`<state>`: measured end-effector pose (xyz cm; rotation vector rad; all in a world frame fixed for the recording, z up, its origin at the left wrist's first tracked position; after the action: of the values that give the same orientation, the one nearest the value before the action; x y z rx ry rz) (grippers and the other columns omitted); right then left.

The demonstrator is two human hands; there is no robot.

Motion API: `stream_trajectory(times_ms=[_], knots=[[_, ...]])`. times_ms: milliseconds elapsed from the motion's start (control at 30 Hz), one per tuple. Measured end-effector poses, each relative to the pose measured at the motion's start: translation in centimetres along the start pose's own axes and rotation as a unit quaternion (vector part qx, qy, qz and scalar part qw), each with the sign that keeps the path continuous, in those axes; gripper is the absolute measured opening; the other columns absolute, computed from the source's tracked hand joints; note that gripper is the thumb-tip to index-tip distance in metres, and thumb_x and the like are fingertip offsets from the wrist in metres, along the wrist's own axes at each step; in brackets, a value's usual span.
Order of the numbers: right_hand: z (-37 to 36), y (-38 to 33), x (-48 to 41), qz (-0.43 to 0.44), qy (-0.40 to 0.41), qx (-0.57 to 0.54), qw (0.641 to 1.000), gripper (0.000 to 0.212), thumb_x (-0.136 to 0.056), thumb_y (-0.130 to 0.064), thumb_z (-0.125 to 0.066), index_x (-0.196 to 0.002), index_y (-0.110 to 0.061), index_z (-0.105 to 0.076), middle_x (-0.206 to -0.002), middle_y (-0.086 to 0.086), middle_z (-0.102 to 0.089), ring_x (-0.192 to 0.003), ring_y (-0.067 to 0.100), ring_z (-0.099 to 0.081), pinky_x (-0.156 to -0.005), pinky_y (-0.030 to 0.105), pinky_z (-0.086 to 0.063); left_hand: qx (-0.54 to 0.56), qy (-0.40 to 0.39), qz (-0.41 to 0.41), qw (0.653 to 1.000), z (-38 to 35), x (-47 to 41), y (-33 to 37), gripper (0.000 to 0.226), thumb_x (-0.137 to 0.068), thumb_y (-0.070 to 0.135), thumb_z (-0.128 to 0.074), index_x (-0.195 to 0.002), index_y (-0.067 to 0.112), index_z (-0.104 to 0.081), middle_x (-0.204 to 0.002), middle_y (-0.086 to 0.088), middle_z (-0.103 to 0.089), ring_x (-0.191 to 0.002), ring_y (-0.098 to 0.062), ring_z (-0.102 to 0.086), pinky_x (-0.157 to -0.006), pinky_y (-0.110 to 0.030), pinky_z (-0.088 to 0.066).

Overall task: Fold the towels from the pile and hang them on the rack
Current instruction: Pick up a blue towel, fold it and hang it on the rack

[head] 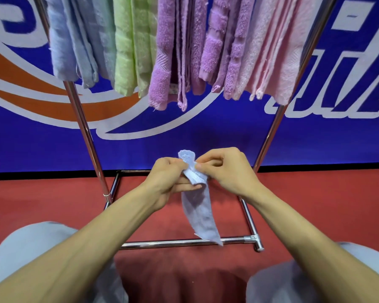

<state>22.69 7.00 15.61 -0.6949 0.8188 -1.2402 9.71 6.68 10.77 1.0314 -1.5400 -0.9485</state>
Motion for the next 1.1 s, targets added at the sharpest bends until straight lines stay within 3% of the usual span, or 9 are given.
stream_trajectory(times_ms=[167, 333, 433, 567, 667, 767, 867, 1000, 1100], knots=[[0.2, -0.7, 0.9, 0.029, -0.031, 0.037, 0.998, 0.015, -0.08, -0.03, -0.074, -0.091, -0.021, -0.076, -0.077, -0.011, -0.075, -0.075, -0.007, -0.067, -0.07, 0.009, -0.047, 0.031, -0.006, 0.015, 0.999, -0.2, 0.1, -0.2, 0.022, -0.087, -0.007, -0.041, -0.092, -0.011, -0.063, -0.089, -0.026, -0.071, -0.08, -0.031, -0.073, -0.069, -0.032, -0.061], [-1.1, -1.2, 1.4, 0.079, -0.072, 0.116, 0.987, 0.032, -0.073, -0.025, -0.081, -0.104, -0.02, -0.073, -0.097, -0.009, -0.075, -0.092, -0.001, -0.068, -0.09, 0.021, -0.051, 0.061, -0.019, 0.017, 0.998, -0.1, 0.3, -0.2, 0.031, -0.084, -0.008, -0.035, -0.104, -0.018, -0.058, -0.092, -0.032, -0.069, -0.086, -0.037, -0.072, -0.072, -0.037, -0.061], [-1.6, -0.8, 1.2, 0.089, -0.067, 0.143, 0.983, 0.035, -0.078, -0.018, -0.078, -0.112, -0.016, -0.071, -0.105, -0.004, -0.074, -0.1, 0.003, -0.067, -0.092, 0.021, -0.051, 0.057, -0.033, 0.026, 0.998, -0.2, 0.5, -0.5, 0.033, -0.083, -0.009, -0.036, -0.103, -0.016, -0.062, -0.097, -0.032, -0.069, -0.092, -0.038, -0.07, -0.08, -0.039, -0.059], [-1.8, -0.9, 1.0, 0.111, -0.055, 0.195, 0.973, 0.027, -0.088, -0.021, -0.066, -0.115, -0.018, -0.069, -0.108, -0.001, -0.074, -0.104, 0.015, -0.066, -0.091, 0.032, -0.051, 0.043, -0.02, 0.039, 0.998, 0.3, 0.1, -0.7, 0.029, -0.087, -0.006, -0.038, -0.102, -0.014, -0.061, -0.093, -0.027, -0.071, -0.084, -0.034, -0.071, -0.074, -0.033, -0.061], [-1.5, -1.0, 0.9, 0.124, -0.049, 0.236, 0.963, 0.022, -0.092, -0.023, -0.055, -0.108, -0.023, -0.07, -0.099, -0.002, -0.074, -0.094, 0.027, -0.064, -0.082, 0.041, -0.051, -0.106, -0.002, 0.014, 0.994, 0.7, 0.1, -0.1, 0.024, -0.086, -0.003, -0.037, -0.1, -0.01, -0.055, -0.081, -0.019, -0.07, -0.075, -0.029, -0.071, -0.067, -0.03, -0.059], [-0.9, -1.1, 0.9, 0.133, -0.037, 0.245, 0.96, 0.021, -0.091, -0.015, -0.051, -0.1, -0.022, -0.069, -0.091, -0.002, -0.073, -0.085, 0.026, -0.063, -0.075, 0.042, -0.051, -0.365, 0.035, -0.105, 0.924, 1.3, 0.0, 1.5, 0.032, -0.084, 0.003, -0.047, -0.112, 0.013, -0.037, -0.08, -0.005, -0.057, -0.075, -0.022, -0.054, -0.065, -0.029, -0.042], [-0.5, -1.5, 1.0, 0.149, -0.03, 0.237, 0.96, 0.018, -0.091, -0.01, -0.052, -0.095, -0.02, -0.067, -0.084, -0.003, -0.068, -0.078, 0.02, -0.059, -0.072, 0.042, -0.051, -0.522, 0.008, -0.179, 0.834, 0.5, 0.3, 1.7, 0.064, -0.078, 0.015, -0.067, -0.132, 0.025, -0.036, -0.11, -0.001, -0.036, -0.108, -0.023, -0.038, -0.089, -0.027, -0.035], [-0.5, -2.1, 1.4, 0.176, -0.044, 0.224, 0.958, 0.018, -0.09, -0.007, -0.051, -0.09, -0.018, -0.065, -0.08, -0.004, -0.063, -0.075, 0.014, -0.054, -0.07, 0.035, -0.048, -0.561, -0.056, -0.17, 0.808, -0.7, 0.2, 0.6, 0.057, -0.076, 0.036, -0.075, -0.127, 0.034, -0.05, -0.12, 0.005, -0.034, -0.112, -0.016, -0.031, -0.102, -0.031, -0.032], [0.7, -1.7, 1.4, 0.169, -0.02, 0.231, 0.958, 0.018, -0.088, -0.004, -0.051, -0.086, -0.018, -0.062, -0.078, -0.005, -0.059, -0.073, 0.013, -0.053, -0.069, 0.03, -0.044, -0.552, -0.055, -0.191, 0.81, -0.9, -0.2, 1.2, 0.022, -0.08, 0.036, -0.071, -0.097, 0.024, -0.064, -0.105, 0.002, -0.058, -0.098, -0.017, -0.051, -0.087, -0.033, -0.045]])
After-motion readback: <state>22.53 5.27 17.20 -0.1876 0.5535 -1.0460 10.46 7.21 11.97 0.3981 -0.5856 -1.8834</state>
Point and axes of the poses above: each hand's wrist, its own x-axis away from the middle knuckle, its own z-axis out of the back of the hand, y = z × x, the point moved 9 cm from there along -x, towards the middle knuckle
